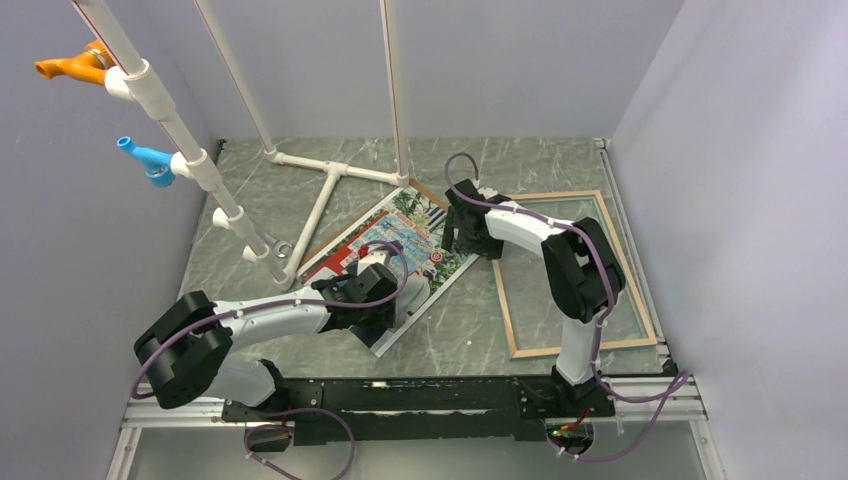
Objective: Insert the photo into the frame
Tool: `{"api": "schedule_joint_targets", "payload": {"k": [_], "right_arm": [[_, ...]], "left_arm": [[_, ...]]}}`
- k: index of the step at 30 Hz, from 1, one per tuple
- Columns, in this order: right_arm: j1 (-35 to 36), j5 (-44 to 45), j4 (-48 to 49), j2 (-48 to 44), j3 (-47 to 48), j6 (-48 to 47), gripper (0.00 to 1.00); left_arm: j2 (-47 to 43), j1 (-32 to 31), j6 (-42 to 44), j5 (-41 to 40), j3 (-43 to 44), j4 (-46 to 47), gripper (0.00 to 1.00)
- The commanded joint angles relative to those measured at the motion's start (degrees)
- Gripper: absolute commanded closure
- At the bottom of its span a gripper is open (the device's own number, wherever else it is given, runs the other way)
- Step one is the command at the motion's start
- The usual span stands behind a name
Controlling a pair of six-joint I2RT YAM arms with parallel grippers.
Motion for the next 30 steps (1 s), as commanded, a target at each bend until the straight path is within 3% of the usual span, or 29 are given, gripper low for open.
{"api": "schedule_joint_targets", "payload": {"k": [1,18,30], "right_arm": [[-0.8,5.3,-3.2,1.1,3.8,-1.4,0.0],[-8.3,-9.1,4.3,-0.2,-1.2,-1.4,0.0],[-12.7,-17.7,8.8,-7.2,-4.3,-0.6,0.05]], "left_arm": [[2.0,0.2,-1.4,2.4,-2.8,-0.4,0.39],[0.2,0.1,-1.5,1.8,-4.0,-0.5,0.39],[0.9,0.2,-1.0,2.4,-4.0,-0.1,0.41]]}}
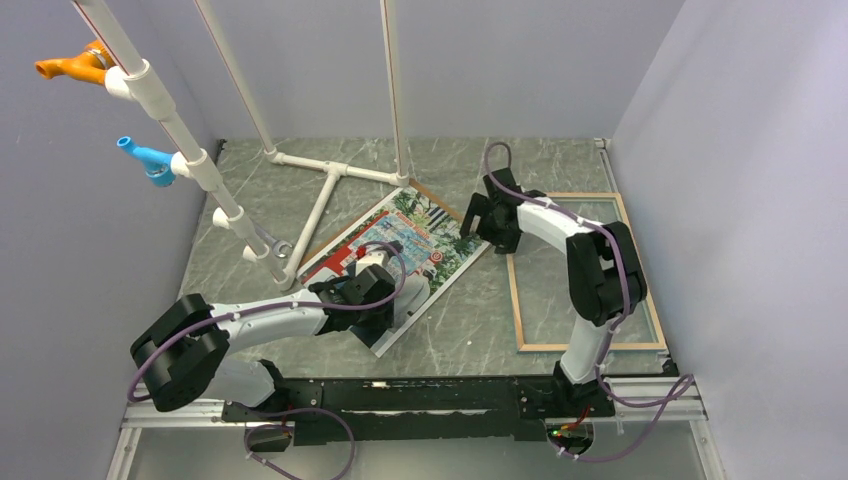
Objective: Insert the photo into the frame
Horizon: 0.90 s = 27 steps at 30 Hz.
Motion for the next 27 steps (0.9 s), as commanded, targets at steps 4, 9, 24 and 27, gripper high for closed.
{"api": "schedule_joint_targets", "payload": {"k": [4,9,24,27], "right_arm": [[-4.4,-9.8,7.3,-3.3,-2.8,0.9,0.1],[-6.0,-13.1,9.7,-2.3,-3.8,1.7,0.12],[-9.0,-18.4,13.1,0.6,-4.0,2.4,0.13],[-9.1,-19.3,14.1,2.1,-4.0,2.8,0.14]], "left_arm": [[2.7,0.1,-0.5,3.0,-2.0,-1.8,0.43],[3.3,0.0,-0.4,3.1,-1.8,-1.5,0.44],[4.6,0.0,0.0,3.3,-2.6,-0.6,0.46],[4.4,0.0,0.0,3.2,-2.8,-0.7,0.46]]}}
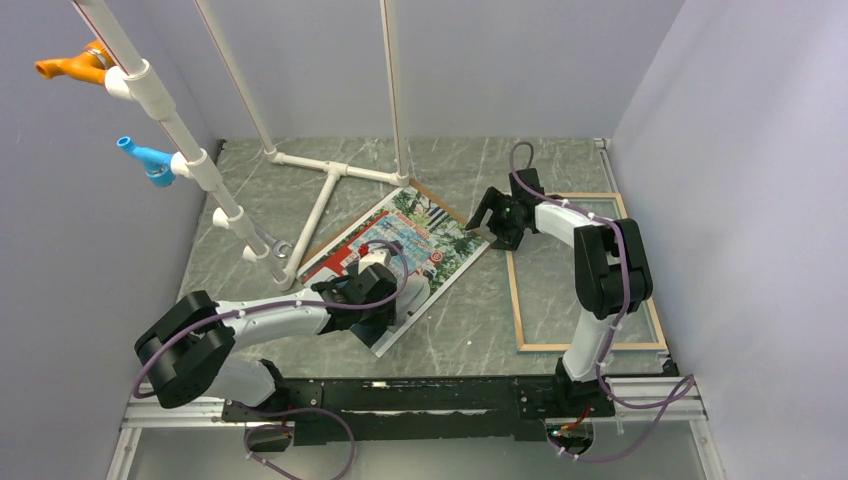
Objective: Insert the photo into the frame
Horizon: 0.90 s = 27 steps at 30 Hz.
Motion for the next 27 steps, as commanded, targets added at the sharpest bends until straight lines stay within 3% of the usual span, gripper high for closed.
{"api": "schedule_joint_targets", "payload": {"k": [1,10,17,27], "right_arm": [[-0.3,-2.1,3.1,2.5,0.0,1.1,0.14],[-1.5,-4.4,5.7,4.3,-1.4,1.6,0.14],[-2.8,-11.6,11.9,3.5,-4.2,2.9,0.17],[-2.9,-19.1,17.2,1.5,-9.1,5.3,0.32]], "left_arm": [[3.0,0.0,-0.1,3.0,-2.9,-3.9,0.46],[3.5,0.0,0.2,3.0,-2.6,-4.0,0.47],[3.8,0.0,0.2,2.9,-2.5,-4.0,0.49],[4.1,0.0,0.3,3.0,-2.4,-4.0,0.52]]}}
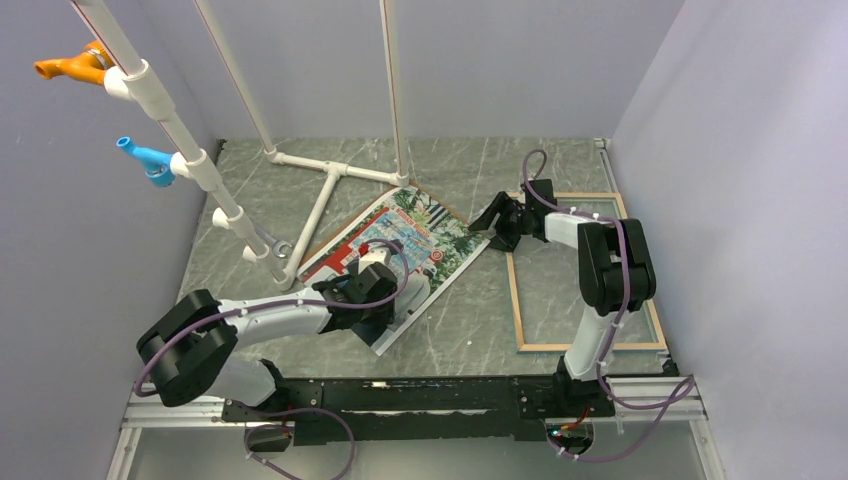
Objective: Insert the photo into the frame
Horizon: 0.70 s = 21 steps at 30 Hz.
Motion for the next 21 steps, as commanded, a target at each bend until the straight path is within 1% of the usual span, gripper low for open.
{"api": "schedule_joint_targets", "payload": {"k": [1,4,8,10,12,14,15,17,21], "right_arm": [[1.3,-7.2,4.8,-0.6,-3.5,2.4,0.34],[1.4,-7.8,5.7,-2.0,-4.8,2.8,0.41],[1.3,-6.4,5.2,-3.1,-5.3,2.6,0.48],[1.3,-5.7,4.8,-3.0,-5.2,2.6,0.56],[1.2,-5.3,4.6,-2.6,-5.0,2.6,0.67],[1.2,-4.5,3.4,-2.5,-4.8,2.5,0.81],[1.2,-4.1,2.6,-2.6,-4.7,2.4,0.84],[1.2,-3.6,2.0,-3.1,-4.9,2.2,0.88],[1.2,-2.5,-0.5,-5.7,-5.6,1.3,0.94]], "left_arm": [[3.5,-0.2,-0.2,3.7,-2.4,-4.7,0.52],[3.5,-0.3,-0.2,3.6,-2.5,-4.8,0.52],[3.4,-0.2,-0.2,3.5,-2.6,-4.8,0.52],[3.3,-0.2,-0.2,3.5,-2.6,-4.9,0.52],[2.9,-0.2,-0.3,3.3,-2.8,-5.0,0.52],[2.5,-0.2,-0.3,3.2,-3.0,-5.2,0.52],[2.2,-0.2,-0.4,3.0,-3.1,-5.3,0.51],[1.2,-0.3,-0.4,2.7,-3.4,-5.1,0.45],[-2.5,-0.7,-0.1,2.1,-3.9,-4.9,0.28]]}}
